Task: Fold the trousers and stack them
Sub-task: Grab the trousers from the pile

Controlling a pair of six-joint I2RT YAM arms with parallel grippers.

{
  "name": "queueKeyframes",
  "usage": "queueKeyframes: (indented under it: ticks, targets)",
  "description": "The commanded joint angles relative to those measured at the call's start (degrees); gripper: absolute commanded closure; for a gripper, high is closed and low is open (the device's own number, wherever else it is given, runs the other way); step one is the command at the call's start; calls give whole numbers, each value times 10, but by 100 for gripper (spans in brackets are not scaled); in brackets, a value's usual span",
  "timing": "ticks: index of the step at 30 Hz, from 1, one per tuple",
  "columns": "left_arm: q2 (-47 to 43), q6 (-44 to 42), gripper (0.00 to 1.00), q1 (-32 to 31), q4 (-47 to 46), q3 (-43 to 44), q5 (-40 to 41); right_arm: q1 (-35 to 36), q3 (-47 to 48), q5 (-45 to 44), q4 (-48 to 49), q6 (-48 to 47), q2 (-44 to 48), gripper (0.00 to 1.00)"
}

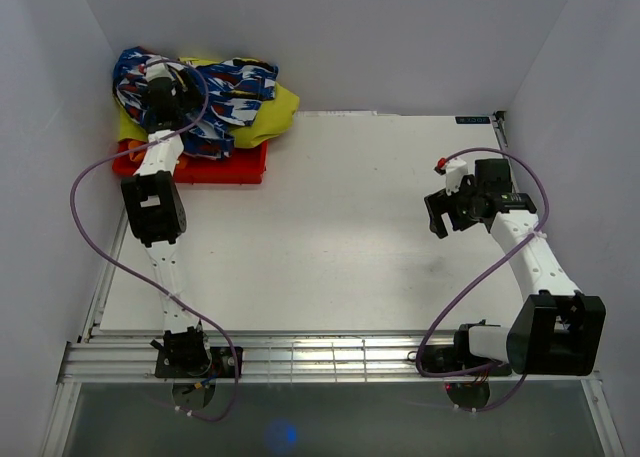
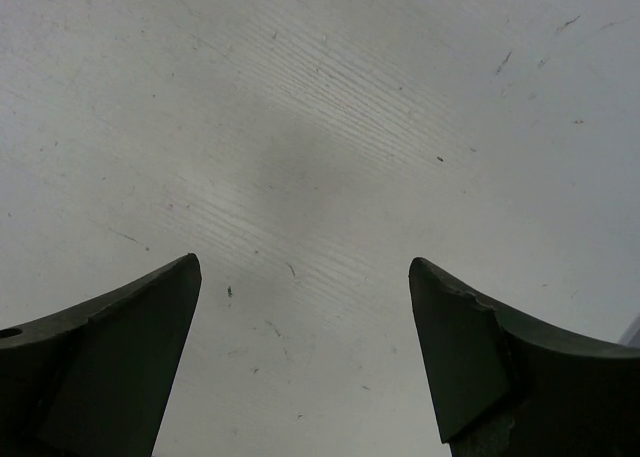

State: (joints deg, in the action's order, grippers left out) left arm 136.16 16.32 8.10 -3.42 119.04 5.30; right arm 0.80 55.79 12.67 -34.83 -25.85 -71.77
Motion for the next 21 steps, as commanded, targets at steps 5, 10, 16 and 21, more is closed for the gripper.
queueKeyframes:
  ticks: [5, 10, 16, 21]
  targets:
    - [11, 43, 2, 28, -141, 30, -66, 0, -5, -7, 23, 2, -7, 10]
    - [29, 63, 11, 31, -196, 43, -129, 0, -6, -7, 23, 2, -8, 10]
    - [51, 69, 13, 31, -238, 78, -153, -1, -8, -5, 23, 2, -11, 10]
    - [65, 65, 22, 31, -247, 114, -162, 0, -2, 0, 18, 4, -20, 7]
